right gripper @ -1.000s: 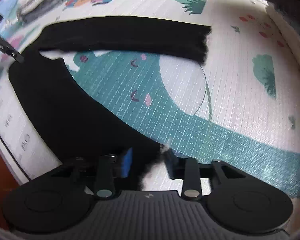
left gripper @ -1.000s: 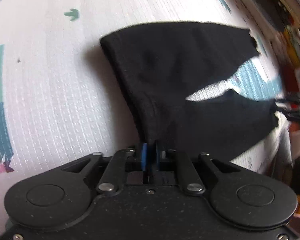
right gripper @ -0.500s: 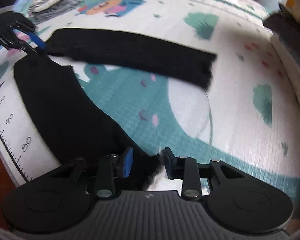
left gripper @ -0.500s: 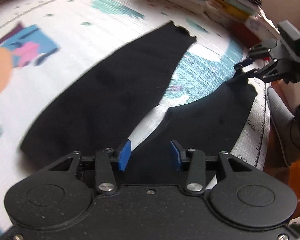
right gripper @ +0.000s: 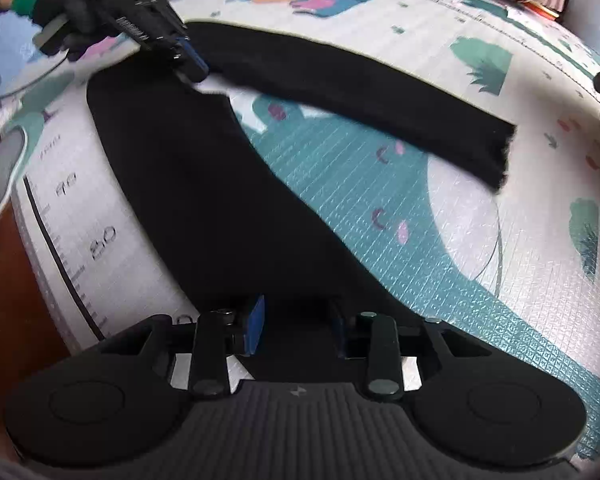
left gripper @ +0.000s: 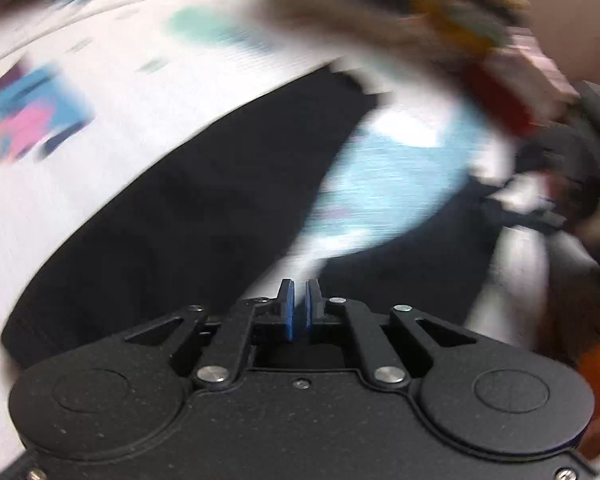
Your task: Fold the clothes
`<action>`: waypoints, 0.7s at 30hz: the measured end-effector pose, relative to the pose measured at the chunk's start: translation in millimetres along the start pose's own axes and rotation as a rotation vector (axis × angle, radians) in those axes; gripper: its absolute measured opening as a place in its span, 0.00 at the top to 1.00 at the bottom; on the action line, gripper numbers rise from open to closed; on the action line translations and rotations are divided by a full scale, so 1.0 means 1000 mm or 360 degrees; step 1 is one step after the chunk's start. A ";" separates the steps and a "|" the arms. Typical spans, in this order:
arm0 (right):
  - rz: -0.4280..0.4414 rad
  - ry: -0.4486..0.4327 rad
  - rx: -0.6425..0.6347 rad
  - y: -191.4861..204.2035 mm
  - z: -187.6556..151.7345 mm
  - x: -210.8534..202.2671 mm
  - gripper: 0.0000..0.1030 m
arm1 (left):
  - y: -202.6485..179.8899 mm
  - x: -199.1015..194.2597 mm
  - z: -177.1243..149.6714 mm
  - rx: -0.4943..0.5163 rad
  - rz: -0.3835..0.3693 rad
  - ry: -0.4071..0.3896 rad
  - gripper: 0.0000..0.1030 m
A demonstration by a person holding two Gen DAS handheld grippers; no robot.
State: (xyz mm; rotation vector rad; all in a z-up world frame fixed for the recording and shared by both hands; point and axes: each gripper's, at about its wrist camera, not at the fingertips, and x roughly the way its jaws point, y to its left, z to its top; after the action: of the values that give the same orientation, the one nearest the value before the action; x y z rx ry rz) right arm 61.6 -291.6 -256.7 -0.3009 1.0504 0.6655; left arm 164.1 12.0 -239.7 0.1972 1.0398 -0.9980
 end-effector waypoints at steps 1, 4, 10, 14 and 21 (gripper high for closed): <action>0.0014 -0.0014 0.0006 0.001 0.000 -0.001 0.65 | -0.009 -0.001 -0.002 0.0043 -0.0052 -0.0003 0.99; 0.0053 -0.0028 0.0009 0.004 0.000 0.001 0.65 | -0.017 0.015 -0.016 0.0089 0.0084 0.0063 0.96; 0.0073 0.0011 0.0067 0.000 0.000 0.010 0.64 | 0.011 0.005 -0.012 -0.0140 0.0124 0.0000 0.88; 0.0067 -0.0072 0.0087 -0.010 0.016 0.005 0.64 | 0.033 -0.020 -0.009 -0.0159 0.0265 -0.0082 0.69; 0.0095 -0.0174 -0.0315 -0.016 0.106 0.012 0.64 | 0.093 -0.055 -0.012 -0.0262 0.0694 -0.0104 0.69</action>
State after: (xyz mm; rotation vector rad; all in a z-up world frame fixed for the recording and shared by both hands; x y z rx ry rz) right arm 149.9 -243.7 -217.6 -0.4013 0.8931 0.8333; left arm 220.9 104.4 -230.5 0.2417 0.9605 -0.5192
